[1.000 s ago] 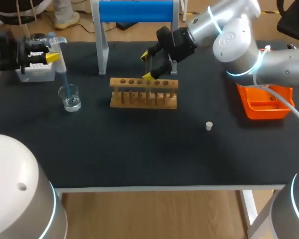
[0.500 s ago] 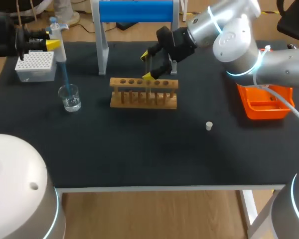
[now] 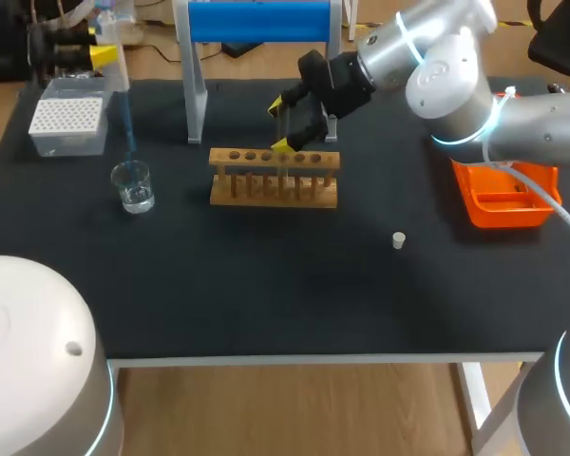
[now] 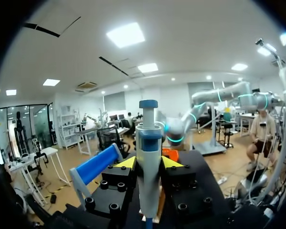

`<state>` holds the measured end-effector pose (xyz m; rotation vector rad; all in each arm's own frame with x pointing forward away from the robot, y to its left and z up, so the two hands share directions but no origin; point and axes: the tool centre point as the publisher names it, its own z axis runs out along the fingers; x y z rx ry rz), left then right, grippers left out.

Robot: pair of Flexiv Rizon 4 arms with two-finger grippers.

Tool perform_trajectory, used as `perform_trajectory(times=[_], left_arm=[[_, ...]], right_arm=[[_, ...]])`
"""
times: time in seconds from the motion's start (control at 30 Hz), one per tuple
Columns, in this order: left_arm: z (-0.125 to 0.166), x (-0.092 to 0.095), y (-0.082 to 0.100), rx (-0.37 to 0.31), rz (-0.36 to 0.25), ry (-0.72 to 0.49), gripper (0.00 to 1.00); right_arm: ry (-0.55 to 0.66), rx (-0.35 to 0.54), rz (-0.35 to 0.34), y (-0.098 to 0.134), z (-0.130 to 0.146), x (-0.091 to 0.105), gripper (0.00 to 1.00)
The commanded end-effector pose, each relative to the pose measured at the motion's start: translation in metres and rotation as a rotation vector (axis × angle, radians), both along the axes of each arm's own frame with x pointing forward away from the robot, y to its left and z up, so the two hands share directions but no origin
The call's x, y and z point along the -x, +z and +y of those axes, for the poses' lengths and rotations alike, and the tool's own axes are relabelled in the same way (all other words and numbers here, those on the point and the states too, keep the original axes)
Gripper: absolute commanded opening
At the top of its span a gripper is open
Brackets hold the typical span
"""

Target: Invert the test tube, pick up the pipette, mount the tip to pipette, aspirate from beaker and dispense into the tube, eject the tip, return the pipette, and cap with the stopper.

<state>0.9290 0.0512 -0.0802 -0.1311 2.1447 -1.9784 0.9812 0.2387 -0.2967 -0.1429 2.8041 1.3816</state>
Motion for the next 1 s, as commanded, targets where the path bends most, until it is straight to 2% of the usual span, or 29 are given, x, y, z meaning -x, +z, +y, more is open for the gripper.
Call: perform_trajectory(times=[0.03, 0.23, 0.47, 0.53, 0.6, 0.63, 0.7, 0.8, 1.0], left_arm=[[-0.022, -0.013, 0.031, -0.028, 0.032, -0.017, 0.0], [-0.061, -0.03, 0.082, -0.038, -0.004, -0.103, 0.0], [-0.115, -0.047, 0.117, -0.006, -0.018, -0.216, 0.0], [-0.13, -0.051, 0.122, -0.019, -0.015, -0.233, 0.0], [-0.145, -0.053, 0.126, 0.018, -0.011, -0.27, 0.0], [-0.151, -0.053, 0.128, 0.008, -0.01, -0.274, 0.0], [-0.164, -0.053, 0.132, 0.039, -0.004, -0.303, 0.0], [-0.183, -0.05, 0.136, 0.045, 0.001, -0.331, 0.0], [-0.212, -0.044, 0.133, 0.058, 0.007, -0.375, 0.0]], right_arm=[[0.0, 0.004, 0.001, 0.001, 0.0, 0.0, 1.0], [0.0, 0.004, 0.001, 0.001, 0.0, 0.0, 1.0], [0.0, 0.004, 0.001, 0.001, 0.0, 0.0, 1.0], [0.0, 0.004, 0.001, 0.001, 0.0, 0.0, 1.0], [0.0, 0.004, 0.001, 0.001, 0.0, 0.0, 1.0], [0.0, 0.004, 0.001, 0.001, 0.0, 0.0, 1.0], [0.0, 0.004, 0.001, 0.001, 0.0, 0.0, 1.0], [0.0, 0.004, 0.001, 0.001, 0.0, 0.0, 1.0], [0.0, 0.004, 0.001, 0.001, 0.0, 0.0, 1.0]])
